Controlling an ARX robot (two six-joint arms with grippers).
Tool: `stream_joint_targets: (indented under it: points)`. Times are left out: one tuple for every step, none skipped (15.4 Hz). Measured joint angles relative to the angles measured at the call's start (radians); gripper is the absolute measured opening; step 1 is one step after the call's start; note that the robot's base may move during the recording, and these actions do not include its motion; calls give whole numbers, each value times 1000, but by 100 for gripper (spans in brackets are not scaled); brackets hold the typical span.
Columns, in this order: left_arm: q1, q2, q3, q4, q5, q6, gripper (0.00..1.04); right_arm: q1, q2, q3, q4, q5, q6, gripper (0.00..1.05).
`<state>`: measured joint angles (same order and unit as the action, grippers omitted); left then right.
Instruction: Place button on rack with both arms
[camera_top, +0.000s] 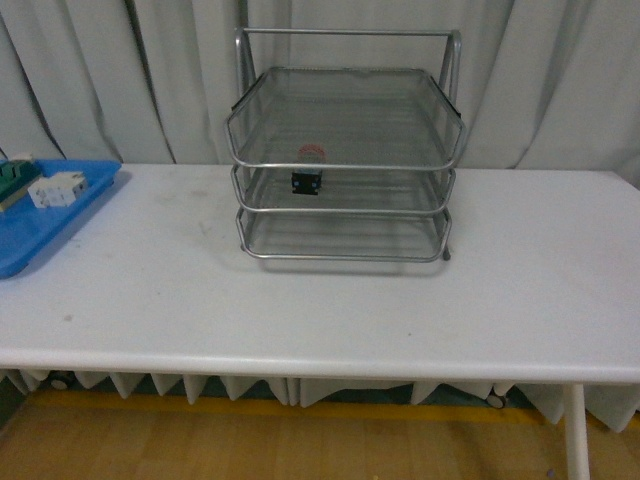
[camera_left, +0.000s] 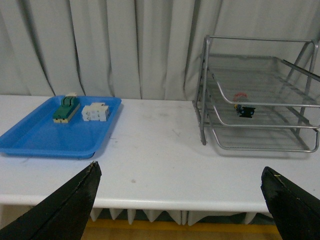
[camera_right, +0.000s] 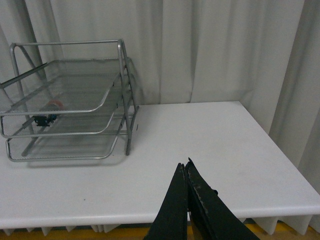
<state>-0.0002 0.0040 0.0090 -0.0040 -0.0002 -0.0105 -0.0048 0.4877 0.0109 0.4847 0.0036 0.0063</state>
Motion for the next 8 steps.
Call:
stream_joint_targets:
  points:
    - [0, 0, 0, 0, 0, 0, 98, 0, -27, 0, -27, 0, 0, 2]
    - [0, 0, 0, 0, 0, 0, 98, 0, -47, 0, -47, 0, 0, 2]
    - [0, 0, 0, 0, 0, 0, 98, 0, -86, 0, -84, 0, 0, 2]
    - [0, 0, 0, 0, 0, 0, 98, 0, -109, 0, -107, 0, 0, 2]
    - [0, 0, 0, 0, 0, 0, 98, 0, -132, 0, -126, 0, 0, 2]
    - [0, 0, 0, 0, 0, 0, 98, 0, -153, 0, -150, 0, 0, 2]
    - [0, 0, 0, 0, 0, 0, 98, 0, -167, 0, -164, 0, 0, 2]
    - [0, 0, 0, 0, 0, 0, 98, 0, -187, 0, -183, 0, 0, 2]
